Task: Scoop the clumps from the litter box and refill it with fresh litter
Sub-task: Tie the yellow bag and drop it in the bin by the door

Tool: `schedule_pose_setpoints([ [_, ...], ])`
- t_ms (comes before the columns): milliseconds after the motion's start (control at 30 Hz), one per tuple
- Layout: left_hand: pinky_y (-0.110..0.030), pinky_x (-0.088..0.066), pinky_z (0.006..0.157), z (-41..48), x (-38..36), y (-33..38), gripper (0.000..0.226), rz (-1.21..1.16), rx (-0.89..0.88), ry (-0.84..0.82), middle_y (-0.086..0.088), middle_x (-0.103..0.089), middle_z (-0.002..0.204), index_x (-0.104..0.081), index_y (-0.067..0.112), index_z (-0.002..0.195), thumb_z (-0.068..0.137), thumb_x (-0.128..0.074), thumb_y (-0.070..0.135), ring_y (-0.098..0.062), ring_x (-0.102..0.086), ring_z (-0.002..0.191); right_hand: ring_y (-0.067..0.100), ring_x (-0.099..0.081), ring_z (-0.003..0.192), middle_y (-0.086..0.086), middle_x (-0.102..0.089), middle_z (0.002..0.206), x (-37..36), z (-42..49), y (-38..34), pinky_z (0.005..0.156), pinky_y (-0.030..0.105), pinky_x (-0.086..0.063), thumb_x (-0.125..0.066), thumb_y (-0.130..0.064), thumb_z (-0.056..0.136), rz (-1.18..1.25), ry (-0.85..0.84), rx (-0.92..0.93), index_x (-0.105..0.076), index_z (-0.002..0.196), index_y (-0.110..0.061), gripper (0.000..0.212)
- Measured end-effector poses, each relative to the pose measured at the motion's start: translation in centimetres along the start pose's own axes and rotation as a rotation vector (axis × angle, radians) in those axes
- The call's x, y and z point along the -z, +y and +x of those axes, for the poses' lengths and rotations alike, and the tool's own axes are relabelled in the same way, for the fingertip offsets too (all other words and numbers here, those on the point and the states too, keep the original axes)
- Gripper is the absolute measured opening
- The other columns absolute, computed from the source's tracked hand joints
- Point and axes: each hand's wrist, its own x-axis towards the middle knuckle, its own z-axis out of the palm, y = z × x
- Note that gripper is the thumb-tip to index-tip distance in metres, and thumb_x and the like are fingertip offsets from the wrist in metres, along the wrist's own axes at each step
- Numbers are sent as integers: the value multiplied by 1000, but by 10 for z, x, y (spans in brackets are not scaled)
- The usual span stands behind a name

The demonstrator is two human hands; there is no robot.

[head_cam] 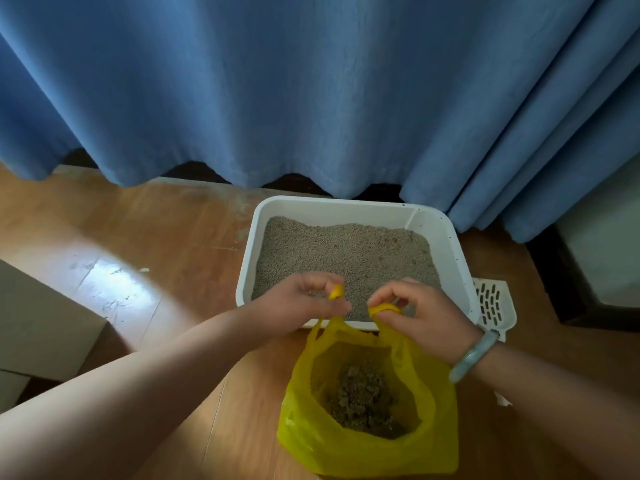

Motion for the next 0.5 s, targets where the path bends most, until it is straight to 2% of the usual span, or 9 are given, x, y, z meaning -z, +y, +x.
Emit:
schedule_pose_setpoints([
  [67,-21,-45,88,5,-9,11,4,-86,-23,-54,4,-60,125,-67,17,84,85,-65,14,-3,-55,113,6,-52,81,-5,-61,86,9,1,-4,74,22,-43,-70,-14,81,24,31,2,-66,83,-37,23],
  [133,-19,-49,83,11,-19,17,14,-175,-67,-79,-10,-65,113,-64,9,101,87,-63,7,-8,-60,100,4,-50,78,-10,-59,82,16,3,-9,69,15,-40,-68,-19,79,35,65,38,-68,82,-31,12],
  [233,-41,-46,93,23,-33,12,41,-211,-148,-112,-22,-63,108,-60,5,113,75,-72,17,-24,-59,96,4,-47,66,-8,-50,75,22,5,-10,62,12,-36,-71,-13,75,44,130,64,-70,81,-21,10],
  [333,-40,-46,75,30,-43,7,48,-50,-204,-79,-8,-61,84,-62,15,109,67,-74,35,-17,-55,78,4,-43,55,-5,-47,69,24,5,-11,54,13,-35,-75,-8,75,61,132,56,-69,79,-15,10],
  [433,-43,-50,71,31,-48,1,35,-3,-181,-80,-13,-57,76,-65,17,95,70,-74,38,-17,-54,72,5,-42,51,-5,-50,62,19,5,-15,49,15,-37,-73,-2,75,163,90,2,-62,78,-11,15],
  [500,-33,-45,61,30,-46,-2,18,68,-182,-77,-1,-53,62,-64,15,81,79,-71,32,-11,-50,61,9,-49,53,-2,-55,62,17,8,-17,50,20,-44,-74,-2,75,209,64,-21,-59,77,-12,18],
])
